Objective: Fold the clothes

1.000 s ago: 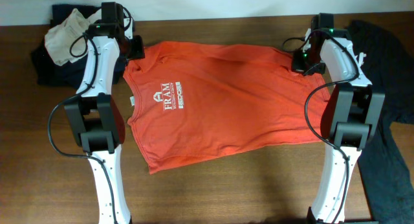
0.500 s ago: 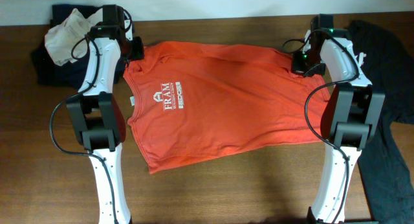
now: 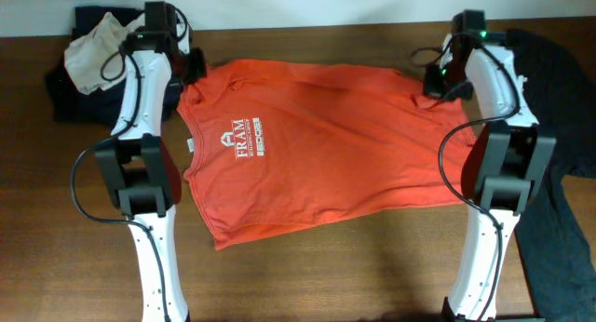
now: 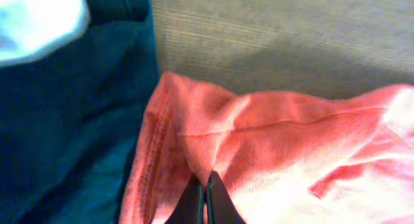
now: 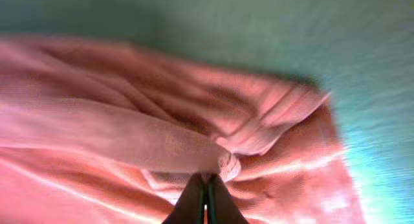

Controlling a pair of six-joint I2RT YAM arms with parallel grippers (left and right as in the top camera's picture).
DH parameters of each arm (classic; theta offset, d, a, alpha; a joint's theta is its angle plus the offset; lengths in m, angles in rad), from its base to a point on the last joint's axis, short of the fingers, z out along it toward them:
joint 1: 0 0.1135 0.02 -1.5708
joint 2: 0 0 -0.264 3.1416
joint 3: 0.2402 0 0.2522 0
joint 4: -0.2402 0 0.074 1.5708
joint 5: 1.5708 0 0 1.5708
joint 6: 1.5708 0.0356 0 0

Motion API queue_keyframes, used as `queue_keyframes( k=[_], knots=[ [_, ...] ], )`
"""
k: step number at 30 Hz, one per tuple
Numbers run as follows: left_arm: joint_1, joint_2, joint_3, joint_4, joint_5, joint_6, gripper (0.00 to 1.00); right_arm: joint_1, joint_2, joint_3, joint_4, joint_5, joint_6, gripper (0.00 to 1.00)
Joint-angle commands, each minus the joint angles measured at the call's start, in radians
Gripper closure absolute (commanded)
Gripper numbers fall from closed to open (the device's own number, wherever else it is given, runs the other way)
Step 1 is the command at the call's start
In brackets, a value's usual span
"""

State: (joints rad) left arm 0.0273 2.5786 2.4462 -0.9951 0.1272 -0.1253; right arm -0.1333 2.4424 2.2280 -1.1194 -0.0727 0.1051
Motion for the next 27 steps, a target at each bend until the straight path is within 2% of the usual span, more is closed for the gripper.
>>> queue_keyframes(
  k=[1,3,8,11,15,17,18,24,27],
  knots=[
    [0.029,0.011,0.181,-0.093,0.014,-0.001,1.00,-0.034,-0.002,0.164,-0.063,-0.005,0.008,0.96],
    [0.043,0.011,0.277,-0.204,0.015,-0.001,1.00,-0.064,-0.002,0.251,-0.141,-0.005,0.008,0.96],
    [0.059,0.011,0.349,-0.415,0.030,-0.019,1.00,-0.098,-0.002,0.304,-0.270,-0.065,0.015,0.96],
    [0.070,0.011,0.361,-0.527,0.148,-0.019,0.99,-0.124,-0.002,0.335,-0.332,-0.103,0.015,0.96],
    [0.080,0.011,0.361,-0.690,0.190,-0.019,1.00,-0.163,-0.002,0.337,-0.375,-0.104,0.016,0.96],
    [0.080,0.011,0.359,-0.693,0.352,-0.012,1.00,-0.181,-0.002,0.353,-0.384,-0.104,0.016,0.96],
    [0.078,0.011,0.359,-0.693,0.384,-0.012,0.99,-0.186,-0.002,0.370,-0.389,-0.103,0.015,0.96],
    [0.071,0.011,0.359,-0.693,0.393,-0.011,0.99,-0.188,-0.002,0.549,-0.402,-0.102,0.003,0.96],
    [0.071,0.011,0.359,-0.693,0.392,-0.011,1.00,-0.168,-0.001,0.557,-0.327,-0.111,-0.109,0.96]
  ],
)
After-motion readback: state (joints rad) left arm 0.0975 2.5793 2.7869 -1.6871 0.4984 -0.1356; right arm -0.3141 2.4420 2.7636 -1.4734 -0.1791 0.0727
